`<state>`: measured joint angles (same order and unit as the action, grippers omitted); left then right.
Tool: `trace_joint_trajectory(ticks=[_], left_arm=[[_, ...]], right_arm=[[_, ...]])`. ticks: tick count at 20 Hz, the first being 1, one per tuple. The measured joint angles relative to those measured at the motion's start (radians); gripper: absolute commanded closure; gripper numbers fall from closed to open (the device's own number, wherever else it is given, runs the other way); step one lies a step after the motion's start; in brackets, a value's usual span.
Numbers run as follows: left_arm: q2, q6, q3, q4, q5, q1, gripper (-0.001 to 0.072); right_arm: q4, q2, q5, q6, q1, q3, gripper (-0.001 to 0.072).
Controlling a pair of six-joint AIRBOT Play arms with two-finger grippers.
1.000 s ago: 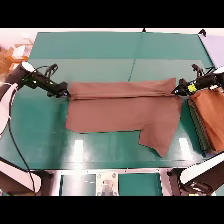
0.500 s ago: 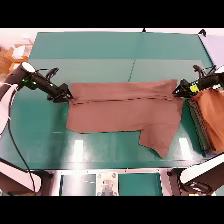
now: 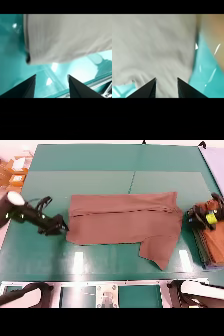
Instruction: Fold the shirts.
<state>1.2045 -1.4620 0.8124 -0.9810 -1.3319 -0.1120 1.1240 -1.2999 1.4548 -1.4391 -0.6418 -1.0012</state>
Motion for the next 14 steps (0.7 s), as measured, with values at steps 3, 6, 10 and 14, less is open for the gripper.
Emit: trace_joint_trajectory(ticks=[3,6,10,14], left_arm=[[-0.171,-0.003,-0.234,0.092,0.145,0.040,0.0252],[-0.243,-0.004,-0.387,0.196,0.321,0.139,0.0253],[-0.272,-0.042,-0.483,0.310,0.596,0.291,0.0254],[-0.229,-0.106,-0.506,0.386,0.810,0.401,0.0379]], right_arm=[[0.010,0.198,-0.105,-0.036,-0.071,0.251,0.0395],[0.010,0.307,-0.191,-0.060,-0.102,0.422,0.0395],[0.006,0.358,-0.271,-0.074,-0.116,0.541,0.0314],[-0.026,0.357,-0.300,-0.083,-0.119,0.588,0.0258]])
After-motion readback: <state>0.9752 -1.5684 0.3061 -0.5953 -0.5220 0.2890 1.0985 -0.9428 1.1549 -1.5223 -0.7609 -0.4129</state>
